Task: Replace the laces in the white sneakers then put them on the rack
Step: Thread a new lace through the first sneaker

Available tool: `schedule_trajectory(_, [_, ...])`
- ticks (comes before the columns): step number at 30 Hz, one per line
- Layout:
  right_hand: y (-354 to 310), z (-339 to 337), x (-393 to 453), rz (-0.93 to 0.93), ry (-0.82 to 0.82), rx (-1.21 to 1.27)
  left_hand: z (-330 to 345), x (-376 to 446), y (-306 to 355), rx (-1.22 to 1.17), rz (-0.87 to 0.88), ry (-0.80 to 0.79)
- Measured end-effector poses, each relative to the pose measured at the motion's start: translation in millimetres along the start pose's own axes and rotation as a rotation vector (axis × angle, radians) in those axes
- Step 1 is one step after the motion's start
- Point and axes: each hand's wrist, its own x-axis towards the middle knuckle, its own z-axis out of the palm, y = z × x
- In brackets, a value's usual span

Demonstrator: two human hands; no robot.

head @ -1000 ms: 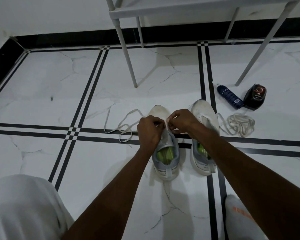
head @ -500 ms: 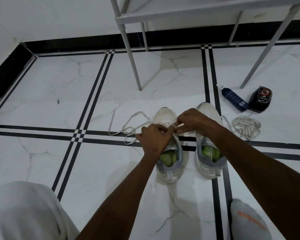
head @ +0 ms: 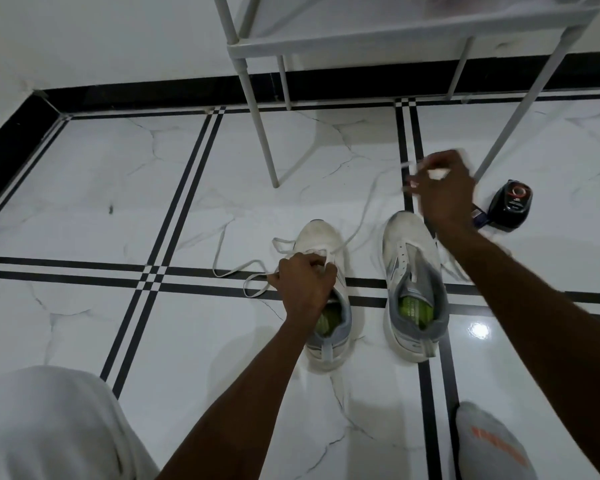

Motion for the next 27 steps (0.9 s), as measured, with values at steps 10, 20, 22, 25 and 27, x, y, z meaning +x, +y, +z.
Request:
schedule_trajectory(10, [35.4,72.4,-80.1,-0.254,-0.755,-0.791,-1.2,0.1,-5.1,-0.002,0.042,-0.022])
schedule_trajectory(20, [-6.7,-15.1,-7.6,-0.274,0.158,-0.462,-8.5,-0.8,-4.4,-0.019,0.005,-0.012])
schedule_trajectory(22, [2.2,1.2,-20.5,-0.289,-0.035,-0.527,-7.9,-0.6,-4.5,-0.032,-0.003,-0.021])
schedule_trajectory(25, [11.8,36.8,-55.5,-0.138,-0.458,-0.644,-7.0,0.5,-2.2,-0.036,-0.016,-0.021])
schedule_trajectory(27, [16.3,54.6,-77.6,0.153,-0.752,-0.707,-6.2,1.1,-2.8,-0.029,0.001,-0.009])
